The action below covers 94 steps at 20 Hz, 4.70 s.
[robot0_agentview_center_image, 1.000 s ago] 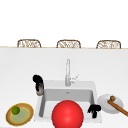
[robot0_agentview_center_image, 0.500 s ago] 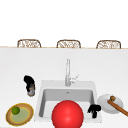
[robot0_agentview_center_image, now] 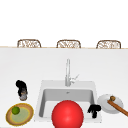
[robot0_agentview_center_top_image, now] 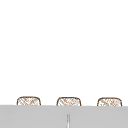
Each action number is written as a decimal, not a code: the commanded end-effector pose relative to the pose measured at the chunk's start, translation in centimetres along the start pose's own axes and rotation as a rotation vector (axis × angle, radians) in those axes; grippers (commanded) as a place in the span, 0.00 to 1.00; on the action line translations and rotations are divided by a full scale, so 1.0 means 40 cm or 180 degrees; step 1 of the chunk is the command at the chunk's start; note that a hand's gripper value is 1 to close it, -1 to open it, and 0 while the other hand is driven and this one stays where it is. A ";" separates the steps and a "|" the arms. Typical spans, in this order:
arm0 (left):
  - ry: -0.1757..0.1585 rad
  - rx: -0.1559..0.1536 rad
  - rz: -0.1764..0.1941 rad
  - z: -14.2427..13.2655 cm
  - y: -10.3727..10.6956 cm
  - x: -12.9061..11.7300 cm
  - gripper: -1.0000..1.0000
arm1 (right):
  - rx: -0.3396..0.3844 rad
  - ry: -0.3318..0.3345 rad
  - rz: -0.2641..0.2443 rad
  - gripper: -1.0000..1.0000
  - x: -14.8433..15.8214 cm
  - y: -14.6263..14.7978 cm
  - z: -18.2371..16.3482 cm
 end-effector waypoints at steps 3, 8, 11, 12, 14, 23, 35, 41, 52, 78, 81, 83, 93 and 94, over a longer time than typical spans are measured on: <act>-0.0001 0.0128 -0.0123 0.100 0.009 -0.041 1.00 | 0.0000 0.0000 0.0000 0.50 0.000 0.000 0.000; 0.0010 0.0046 -0.0232 0.182 0.030 -0.080 1.00 | 0.0000 0.0000 0.0000 0.50 0.000 0.000 0.000; 0.0023 0.0005 -0.0236 0.184 0.062 -0.102 1.00 | 0.0000 0.0000 0.0000 0.50 0.000 0.000 0.000; 0.0031 0.0003 -0.0250 0.182 0.068 -0.104 1.00 | 0.0000 0.0000 0.0000 0.50 0.000 0.000 0.000; 0.0056 0.0023 -0.0325 0.190 0.075 -0.111 1.00 | 0.0000 0.0000 0.0000 0.50 0.000 0.000 0.000; -0.0078 0.0122 -0.0589 0.248 0.045 -0.204 1.00 | 0.0000 0.0000 0.0000 0.50 0.000 0.000 0.000; -0.0173 0.0243 -0.0727 0.281 0.029 -0.225 1.00 | 0.0000 0.0000 0.0000 0.50 0.000 0.000 0.000; -0.0142 0.0113 -0.0544 0.257 0.031 -0.167 0.00 | 0.0000 0.0000 0.0000 0.50 0.000 0.000 0.000; 0.0001 0.0009 -0.0326 0.106 0.140 0.001 0.00 | 0.0000 0.0000 0.0000 0.50 0.000 0.000 0.000; 0.0156 -0.0067 -0.0461 -0.047 0.033 0.122 0.00 | 0.0000 0.0000 0.0000 0.50 0.000 0.000 0.000; 0.0170 -0.0041 -0.0409 -0.052 0.012 0.180 0.00 | 0.0000 0.0000 0.0000 0.50 0.000 0.000 0.000; 0.0119 0.0022 -0.0419 -0.051 -0.026 0.196 0.00 | 0.0000 0.0000 0.0000 0.50 0.000 0.000 0.000; 0.0023 -0.0007 -0.0468 -0.048 -0.212 0.274 0.00 | 0.0000 0.0000 0.0000 0.50 0.000 0.000 0.000; 0.0022 -0.0008 -0.0465 -0.047 -0.232 0.280 0.00 | 0.0000 0.0000 0.0000 0.50 0.000 0.000 0.000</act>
